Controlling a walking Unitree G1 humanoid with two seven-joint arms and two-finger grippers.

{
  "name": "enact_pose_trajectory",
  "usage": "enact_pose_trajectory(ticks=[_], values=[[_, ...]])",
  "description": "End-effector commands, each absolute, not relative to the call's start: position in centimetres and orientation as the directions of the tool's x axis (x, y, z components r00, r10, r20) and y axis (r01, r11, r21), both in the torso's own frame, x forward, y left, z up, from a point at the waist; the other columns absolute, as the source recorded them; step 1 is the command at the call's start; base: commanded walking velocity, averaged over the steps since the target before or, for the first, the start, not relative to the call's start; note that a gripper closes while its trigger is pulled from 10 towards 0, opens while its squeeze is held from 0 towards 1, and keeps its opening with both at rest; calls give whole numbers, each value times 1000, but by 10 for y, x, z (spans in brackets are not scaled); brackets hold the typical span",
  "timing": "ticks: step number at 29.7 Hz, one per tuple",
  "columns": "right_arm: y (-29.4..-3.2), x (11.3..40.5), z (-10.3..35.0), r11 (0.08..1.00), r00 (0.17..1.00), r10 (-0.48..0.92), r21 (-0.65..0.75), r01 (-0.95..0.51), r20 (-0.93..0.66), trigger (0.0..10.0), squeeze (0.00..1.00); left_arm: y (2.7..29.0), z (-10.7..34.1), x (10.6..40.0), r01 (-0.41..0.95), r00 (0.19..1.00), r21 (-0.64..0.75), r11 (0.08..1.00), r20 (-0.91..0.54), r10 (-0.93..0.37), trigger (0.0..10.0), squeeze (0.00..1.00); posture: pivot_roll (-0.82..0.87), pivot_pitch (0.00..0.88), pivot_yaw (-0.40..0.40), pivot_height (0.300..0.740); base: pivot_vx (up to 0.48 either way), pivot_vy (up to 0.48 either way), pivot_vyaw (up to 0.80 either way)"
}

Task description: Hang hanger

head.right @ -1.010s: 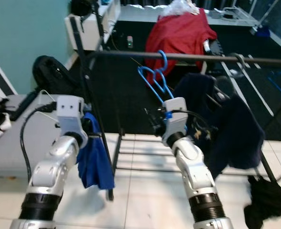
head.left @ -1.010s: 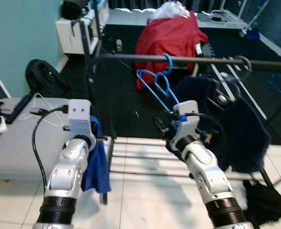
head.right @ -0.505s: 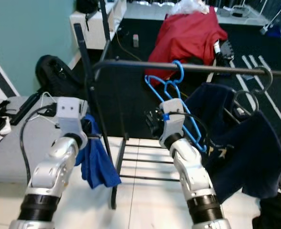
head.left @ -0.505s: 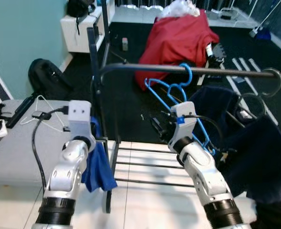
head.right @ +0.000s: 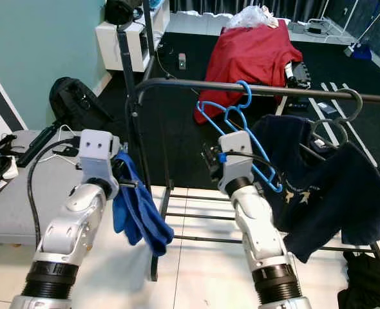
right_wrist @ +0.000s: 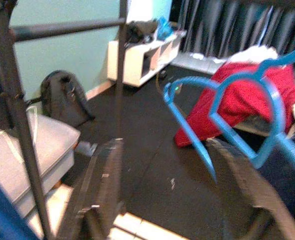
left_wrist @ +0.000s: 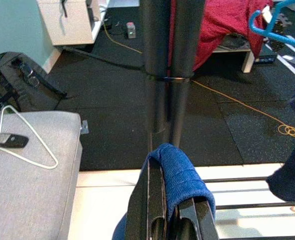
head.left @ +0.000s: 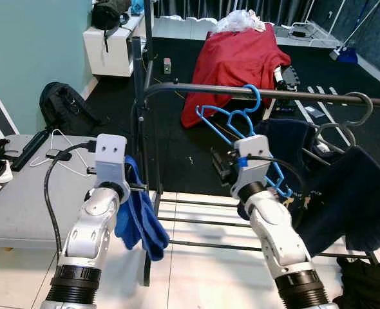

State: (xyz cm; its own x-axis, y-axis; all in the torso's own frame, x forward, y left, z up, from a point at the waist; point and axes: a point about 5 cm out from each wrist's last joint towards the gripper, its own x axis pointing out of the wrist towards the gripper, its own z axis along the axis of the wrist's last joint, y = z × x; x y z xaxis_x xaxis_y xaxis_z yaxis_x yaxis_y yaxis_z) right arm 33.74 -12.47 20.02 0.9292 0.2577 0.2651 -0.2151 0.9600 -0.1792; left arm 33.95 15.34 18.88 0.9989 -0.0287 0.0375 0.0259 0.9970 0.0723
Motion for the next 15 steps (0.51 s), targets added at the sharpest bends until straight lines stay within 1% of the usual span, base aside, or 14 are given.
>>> enact_pose_trajectory(ticks=[1, 4, 8, 9, 10, 11, 15], values=[[-129, 338, 210, 965, 921, 235, -187, -183, 312, 10000, 1000, 150, 190, 337, 45, 997, 92, 995, 55, -51, 10000, 0, -29, 189, -26, 740, 0, 0, 0], [-136, 344, 222, 965, 929, 225, -198, -171, 295, 10000, 1000, 148, 192, 336, 66, 996, 110, 992, 57, -73, 10000, 0, -33, 191, -23, 740, 0, 0, 0], [-139, 352, 234, 956, 937, 250, -216, -198, 245, 10000, 1000, 149, 194, 335, 75, 995, 125, 989, 57, -83, 10000, 0, -35, 200, -22, 740, 0, 0, 0], [-139, 354, 237, 953, 937, 268, -206, -224, 224, 10000, 608, 149, 194, 335, 75, 995, 129, 989, 55, -83, 10000, 0, -36, 201, -23, 740, 0, 0, 0], [-139, 355, 240, 950, 936, 282, -198, -241, 212, 10000, 608, 150, 194, 335, 75, 995, 131, 989, 54, -82, 10000, 0, -36, 201, -23, 740, 0, 0, 0], [-137, 355, 243, 945, 930, 306, -185, -270, 205, 10000, 0, 150, 193, 335, 73, 995, 134, 988, 53, -81, 10000, 0, -37, 199, -26, 740, 0, 0, 0], [-134, 355, 249, 935, 918, 343, -172, -312, 200, 10000, 0, 152, 194, 335, 71, 996, 142, 987, 51, -79, 10000, 0, -37, 199, -26, 740, 0, 0, 0]])
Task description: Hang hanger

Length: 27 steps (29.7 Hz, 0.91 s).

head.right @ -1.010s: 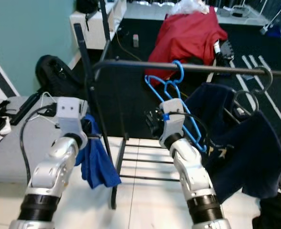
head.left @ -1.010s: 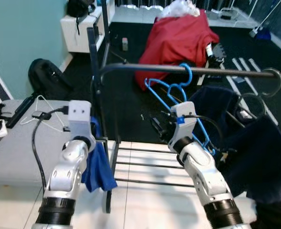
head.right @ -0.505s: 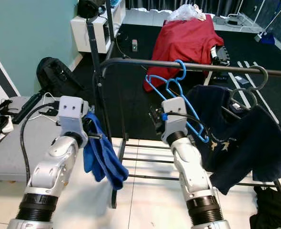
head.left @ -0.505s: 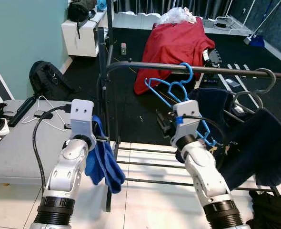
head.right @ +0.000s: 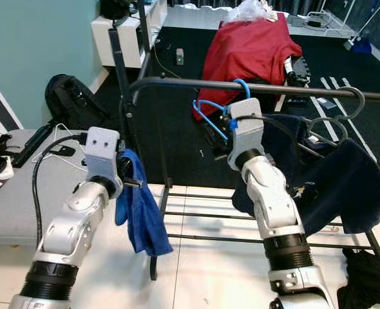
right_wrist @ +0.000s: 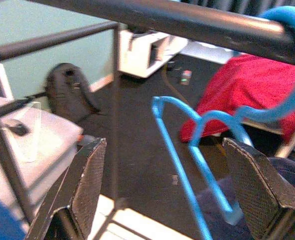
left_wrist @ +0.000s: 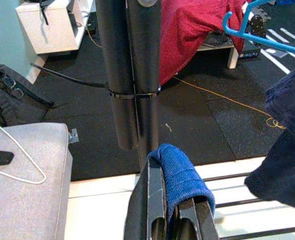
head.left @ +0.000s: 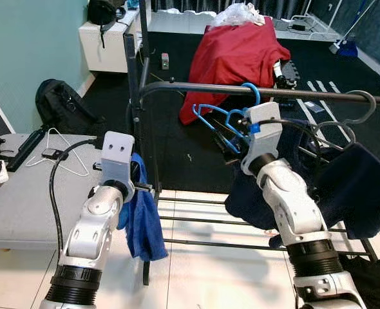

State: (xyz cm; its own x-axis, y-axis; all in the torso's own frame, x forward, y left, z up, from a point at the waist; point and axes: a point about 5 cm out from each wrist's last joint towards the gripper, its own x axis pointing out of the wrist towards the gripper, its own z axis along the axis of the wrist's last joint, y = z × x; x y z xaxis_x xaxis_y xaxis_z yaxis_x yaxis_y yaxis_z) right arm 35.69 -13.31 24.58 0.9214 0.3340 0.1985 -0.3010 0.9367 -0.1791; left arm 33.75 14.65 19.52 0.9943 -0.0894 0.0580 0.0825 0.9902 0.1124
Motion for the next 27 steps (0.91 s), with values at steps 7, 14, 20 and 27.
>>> enact_pose_trajectory(ticks=[7, 14, 20, 27], values=[[-127, 355, 257, 924, 912, 369, -177, -340, 176, 10000, 0, 156, 197, 335, 63, 996, 155, 986, 52, -72, 10000, 0, -35, 201, -29, 740, 0, 0, 0], [-123, 345, 250, 949, 940, 290, -181, -259, 177, 10000, 0, 154, 196, 334, 78, 995, 170, 982, 44, -86, 10000, 0, -43, 197, -27, 740, 0, 0, 0], [-125, 330, 251, 969, 936, 204, -195, -152, 287, 10000, 0, 151, 196, 334, 90, 994, 172, 981, 44, -99, 10000, 0, -48, 193, -26, 740, 0, 0, 0], [-139, 312, 252, 983, 921, 80, -181, -10, 380, 10000, 0, 149, 195, 335, 94, 994, 170, 981, 40, -102, 10000, 0, -52, 179, -25, 740, 0, 0, 0]])
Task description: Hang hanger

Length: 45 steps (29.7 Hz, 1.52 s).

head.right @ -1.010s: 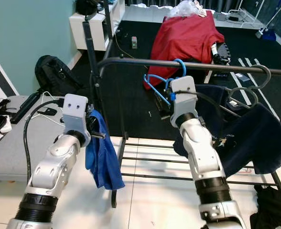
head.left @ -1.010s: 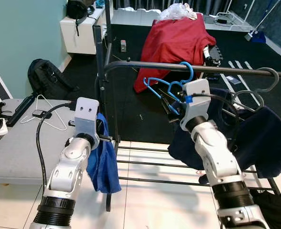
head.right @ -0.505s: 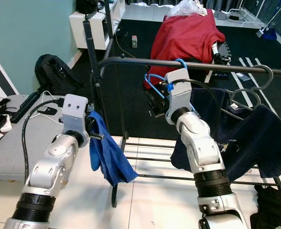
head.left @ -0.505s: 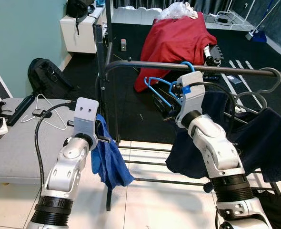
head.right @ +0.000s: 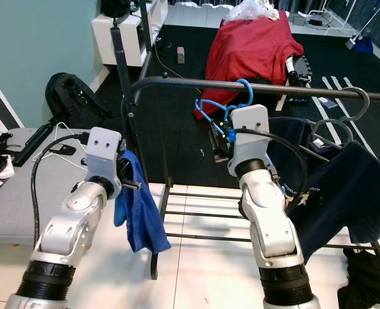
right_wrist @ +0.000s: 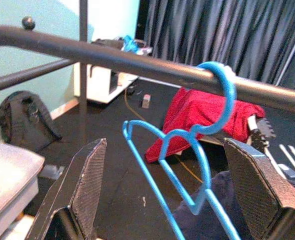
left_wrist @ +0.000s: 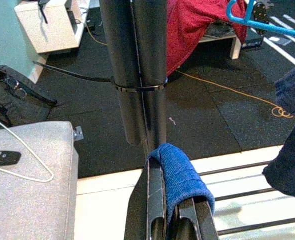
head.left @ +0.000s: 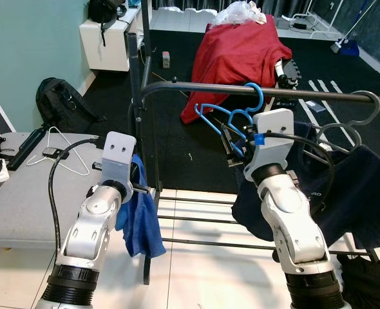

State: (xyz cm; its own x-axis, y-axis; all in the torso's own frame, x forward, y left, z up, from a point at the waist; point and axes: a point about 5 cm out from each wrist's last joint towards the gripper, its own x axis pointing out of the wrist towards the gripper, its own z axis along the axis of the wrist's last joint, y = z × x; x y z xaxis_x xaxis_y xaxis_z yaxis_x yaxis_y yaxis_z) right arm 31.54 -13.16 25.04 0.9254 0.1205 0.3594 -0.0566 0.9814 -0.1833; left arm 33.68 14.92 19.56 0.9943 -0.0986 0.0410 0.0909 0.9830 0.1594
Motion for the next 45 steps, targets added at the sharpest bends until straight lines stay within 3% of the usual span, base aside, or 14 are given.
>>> enact_pose_trajectory(ticks=[1, 6, 16, 28, 32, 45], values=[[-139, 312, 252, 983, 921, 80, -181, -10, 380, 10000, 0, 149, 195, 335, 94, 994, 170, 981, 40, -102, 10000, 0, -52, 179, -25, 740, 0, 0, 0], [-162, 318, 258, 983, 940, 37, -184, 27, 338, 10000, 0, 148, 195, 336, 105, 993, 163, 981, 35, -112, 10000, 0, -59, 170, -21, 740, 0, 0, 0], [-186, 334, 276, 973, 970, 183, -174, -154, 163, 10000, 0, 150, 195, 337, 108, 993, 170, 979, 21, -113, 10000, 0, -63, 181, -29, 740, 0, 0, 0], [-184, 341, 287, 951, 962, 264, -185, -247, 74, 10000, 0, 153, 196, 337, 111, 993, 189, 976, 27, -118, 10000, 0, -68, 189, -27, 740, 0, 0, 0], [-187, 355, 282, 954, 964, 262, -136, -266, -45, 10000, 0, 150, 199, 339, 133, 989, 188, 973, 34, -142, 10000, 0, -69, 192, -22, 740, 0, 0, 0], [-187, 381, 281, 950, 954, 273, -118, -288, -125, 10000, 0, 152, 201, 340, 141, 988, 196, 970, 32, -150, 10000, 0, -63, 193, -28, 740, 0, 0, 0]])
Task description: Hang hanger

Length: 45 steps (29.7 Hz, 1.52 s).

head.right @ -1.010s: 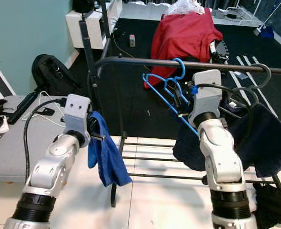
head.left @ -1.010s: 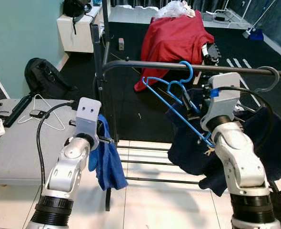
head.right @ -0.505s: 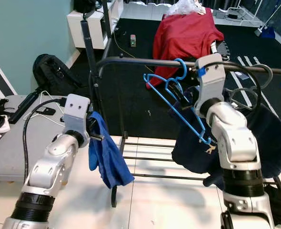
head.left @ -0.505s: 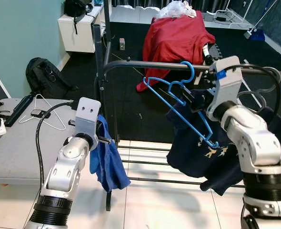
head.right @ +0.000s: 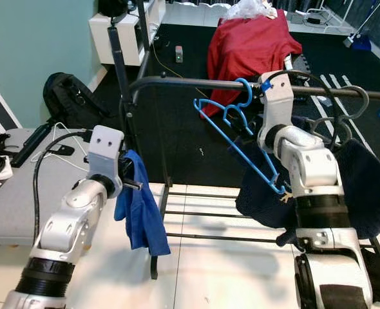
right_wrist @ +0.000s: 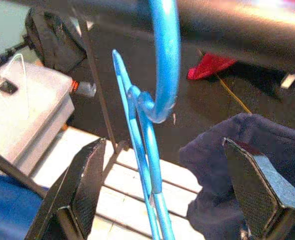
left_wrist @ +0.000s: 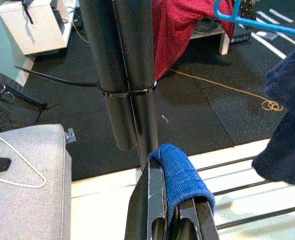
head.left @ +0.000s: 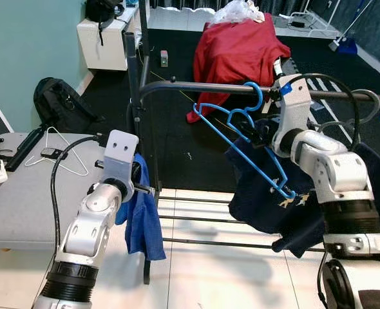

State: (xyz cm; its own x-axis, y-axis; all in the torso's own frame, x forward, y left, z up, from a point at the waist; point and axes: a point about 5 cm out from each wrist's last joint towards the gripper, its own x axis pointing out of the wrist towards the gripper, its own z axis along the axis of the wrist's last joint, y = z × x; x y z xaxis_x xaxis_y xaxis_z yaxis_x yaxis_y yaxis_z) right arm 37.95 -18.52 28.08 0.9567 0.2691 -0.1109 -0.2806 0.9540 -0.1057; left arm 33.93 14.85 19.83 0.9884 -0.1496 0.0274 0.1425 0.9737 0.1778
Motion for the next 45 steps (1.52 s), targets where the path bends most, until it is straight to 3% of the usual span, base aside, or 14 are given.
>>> enact_pose_trajectory(ticks=[1, 16, 17, 20, 22, 23, 24, 25, 28, 29, 31, 43, 44, 45], values=[[-186, 383, 280, 946, 949, 284, -123, -301, -139, 10000, 0, 152, 201, 341, 140, 988, 197, 970, 33, -150, 10000, 0, -63, 191, -30, 740, 0, 0, 0], [-174, 388, 280, 907, 914, 368, -150, -393, -168, 9529, 0, 153, 203, 340, 138, 988, 195, 971, 39, -148, 10000, 0, -58, 194, -29, 740, 0, 0, 0], [-174, 389, 280, 905, 912, 373, -152, -398, -170, 8588, 0, 154, 204, 340, 138, 988, 196, 971, 40, -148, 10000, 0, -58, 194, -29, 740, 0, 0, 0], [-174, 389, 280, 904, 911, 375, -153, -400, -170, 8235, 0, 154, 204, 340, 138, 988, 196, 971, 41, -148, 10000, 0, -57, 195, -29, 740, 0, 0, 0], [-172, 390, 282, 900, 911, 379, -162, -404, -165, 6588, 0, 154, 204, 340, 138, 988, 195, 971, 41, -149, 10000, 0, -58, 197, -29, 740, 0, 0, 0], [-172, 390, 282, 900, 911, 379, -162, -404, -165, 6588, 0, 154, 204, 340, 138, 988, 195, 971, 41, -149, 10000, 0, -58, 197, -29, 740, 0, 0, 0], [-172, 390, 283, 901, 911, 379, -162, -403, -164, 4706, 0, 154, 204, 340, 138, 988, 195, 971, 41, -149, 10000, 0, -58, 196, -29, 740, 0, 0, 0], [-172, 390, 283, 900, 911, 380, -163, -404, -163, 4039, 0, 154, 204, 341, 139, 988, 195, 971, 40, -150, 10000, 0, -58, 197, -29, 740, 0, 0, 0], [-172, 390, 283, 899, 910, 381, -166, -406, -162, 4039, 0, 154, 204, 341, 141, 988, 196, 970, 40, -151, 10000, 0, -57, 196, -29, 740, 0, 0, 0], [-172, 390, 283, 899, 911, 380, -166, -405, -162, 5725, 0, 154, 204, 341, 141, 988, 197, 970, 40, -152, 10000, 0, -57, 195, -30, 740, 0, 0, 0], [-172, 390, 283, 899, 911, 379, -167, -404, -161, 5961, 0, 154, 204, 341, 142, 988, 199, 970, 39, -153, 10000, 0, -57, 195, -30, 740, 0, 0, 0], [-172, 391, 283, 899, 911, 380, -166, -404, -161, 4902, 0, 153, 204, 341, 146, 987, 200, 969, 37, -156, 10000, 0, -57, 190, -30, 740, 0, 0, 0], [-172, 391, 283, 900, 911, 380, -165, -404, -162, 3647, 0, 153, 204, 341, 147, 987, 200, 969, 37, -157, 10000, 0, -56, 184, -29, 740, 0, 0, 0], [-172, 391, 283, 900, 911, 380, -165, -404, -162, 3647, 0, 153, 204, 341, 147, 987, 200, 969, 37, -157, 10000, 0, -56, 184, -29, 740, 0, 0, 0]])
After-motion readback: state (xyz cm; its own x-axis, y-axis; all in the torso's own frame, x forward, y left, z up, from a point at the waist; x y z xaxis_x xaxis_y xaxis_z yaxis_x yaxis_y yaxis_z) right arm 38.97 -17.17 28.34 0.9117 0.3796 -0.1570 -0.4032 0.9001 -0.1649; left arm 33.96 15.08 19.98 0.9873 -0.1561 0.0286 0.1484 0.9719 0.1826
